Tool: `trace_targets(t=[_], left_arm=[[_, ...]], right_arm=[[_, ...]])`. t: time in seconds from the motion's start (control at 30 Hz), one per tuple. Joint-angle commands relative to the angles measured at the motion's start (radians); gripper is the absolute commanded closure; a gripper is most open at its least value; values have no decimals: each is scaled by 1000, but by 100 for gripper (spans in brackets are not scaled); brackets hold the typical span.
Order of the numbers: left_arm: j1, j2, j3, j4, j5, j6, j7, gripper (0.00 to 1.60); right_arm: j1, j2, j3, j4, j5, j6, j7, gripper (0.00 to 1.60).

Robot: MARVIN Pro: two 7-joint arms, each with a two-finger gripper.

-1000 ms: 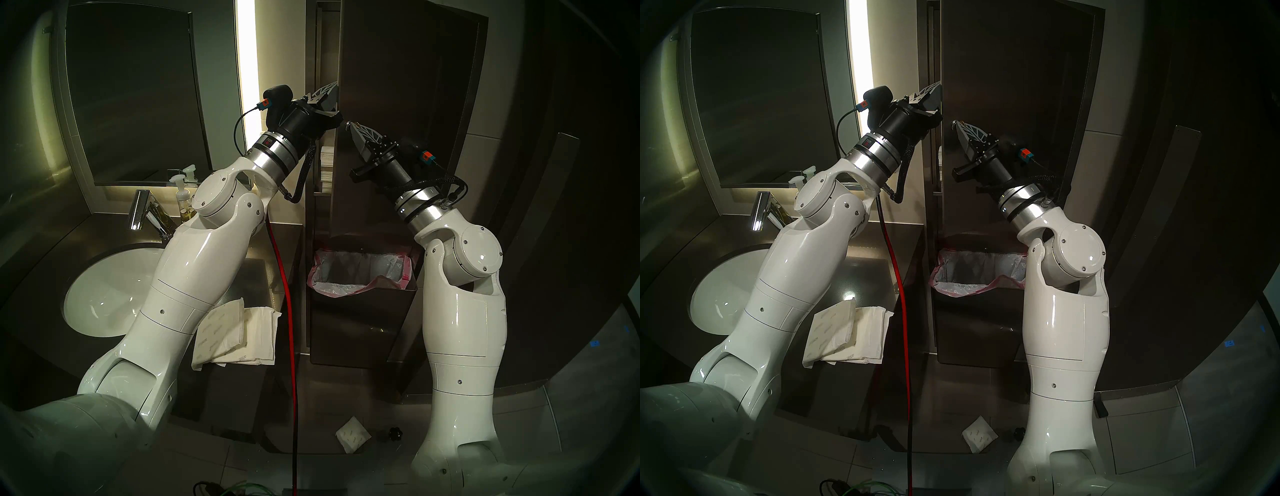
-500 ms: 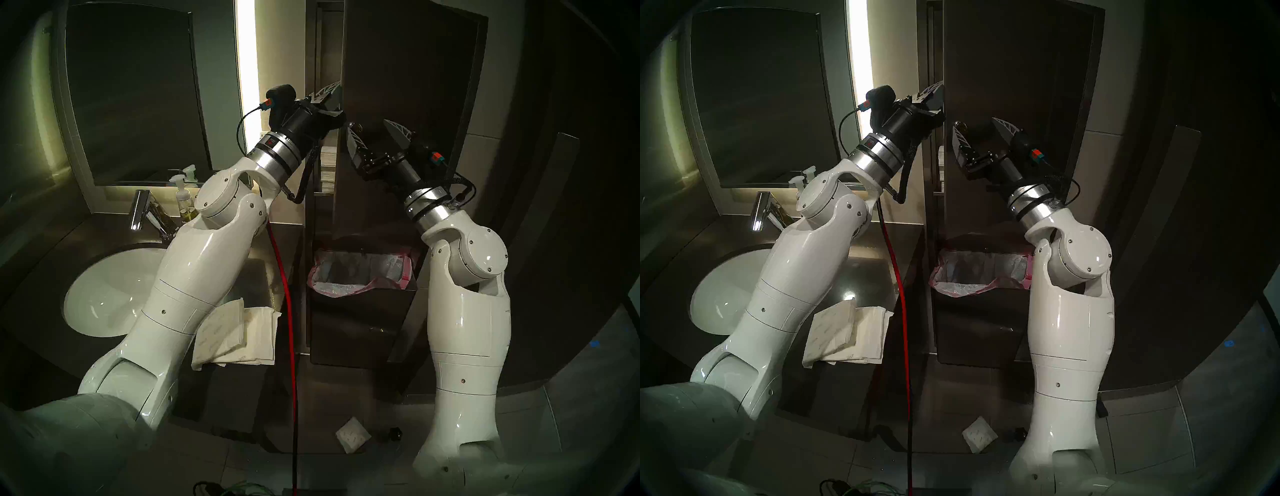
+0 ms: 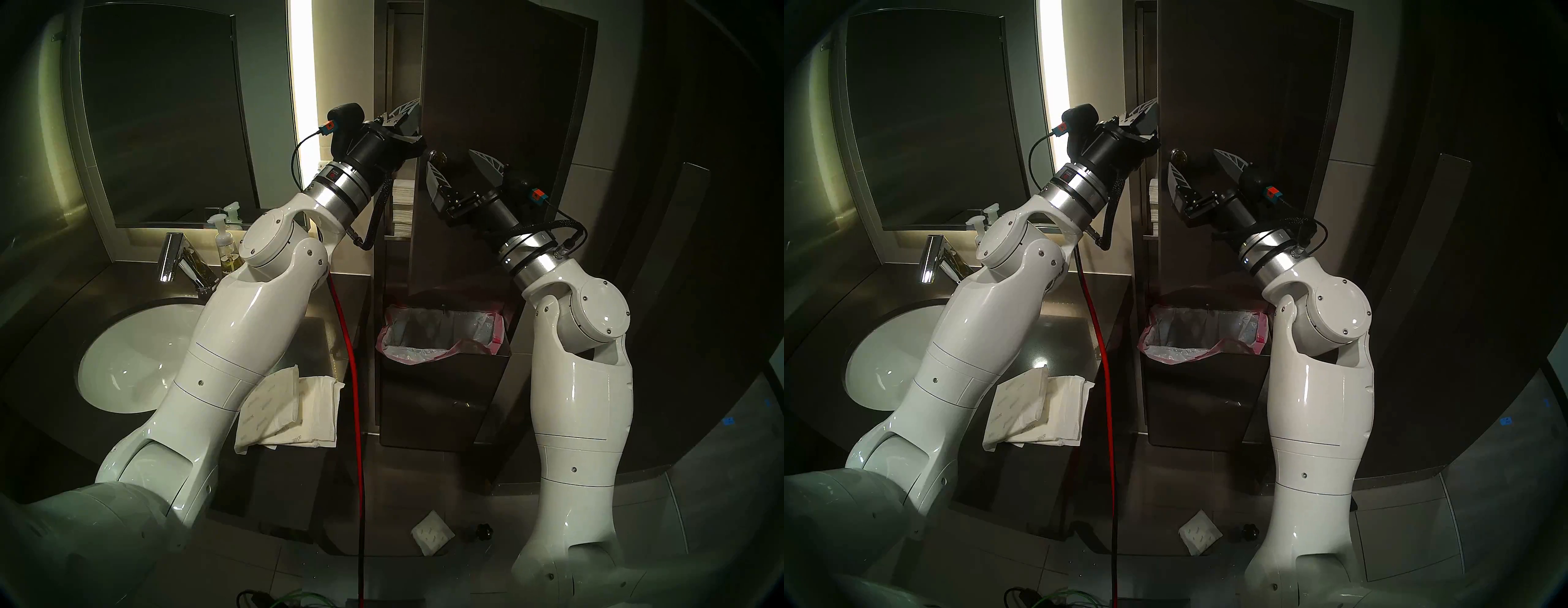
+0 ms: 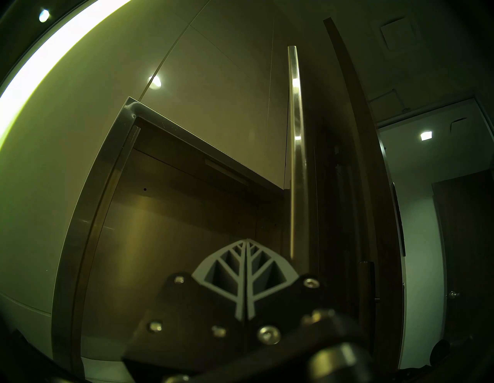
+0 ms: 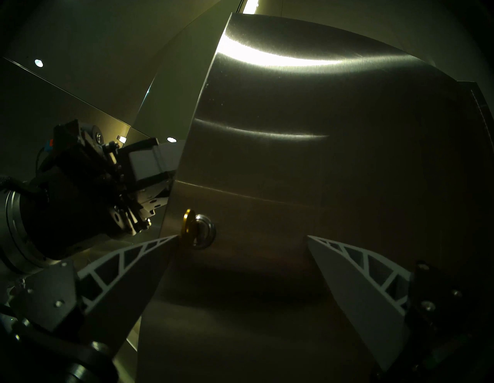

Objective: Twist key and open towel dispenser

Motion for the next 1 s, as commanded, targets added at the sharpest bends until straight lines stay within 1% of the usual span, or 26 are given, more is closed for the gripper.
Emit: trace_targets(t=[0.0,0.03,0.13,0.2,0.3,0.33,0.4,0.43,0.5,0.67,0.97], left_arm=[[-38,-18,11,-7,-5,-3,-23,160],[-38,-18,11,-7,-5,-3,-23,160],[-43,-21,14,5,-8,-6,-27,160],[-44,-21,14,7,-8,-7,-27,160],[-47,-22,15,14,-8,-11,-28,160],[-48,-23,14,19,-8,-14,-29,160],[-49,-22,14,21,-9,-16,-30,160],[-49,-22,14,24,-9,-18,-30,160],[-50,-22,14,25,-10,-19,-30,160],[-50,-24,15,33,-12,-27,-33,160],[-59,-28,19,50,-16,-41,-41,160]], right_arm=[[-18,24,2,-19,-3,35,23,0],[-18,24,2,-19,-3,35,23,0],[-39,46,16,-41,15,87,60,0],[-49,47,18,-51,18,100,66,0],[-91,56,30,-83,22,143,82,0],[-118,66,43,-103,23,160,94,0],[-130,70,50,-114,24,170,99,0],[-152,80,68,-132,27,195,110,0],[-166,91,77,-142,24,207,120,0],[-223,122,134,-175,20,252,144,0],[-333,172,234,-205,10,300,198,0]])
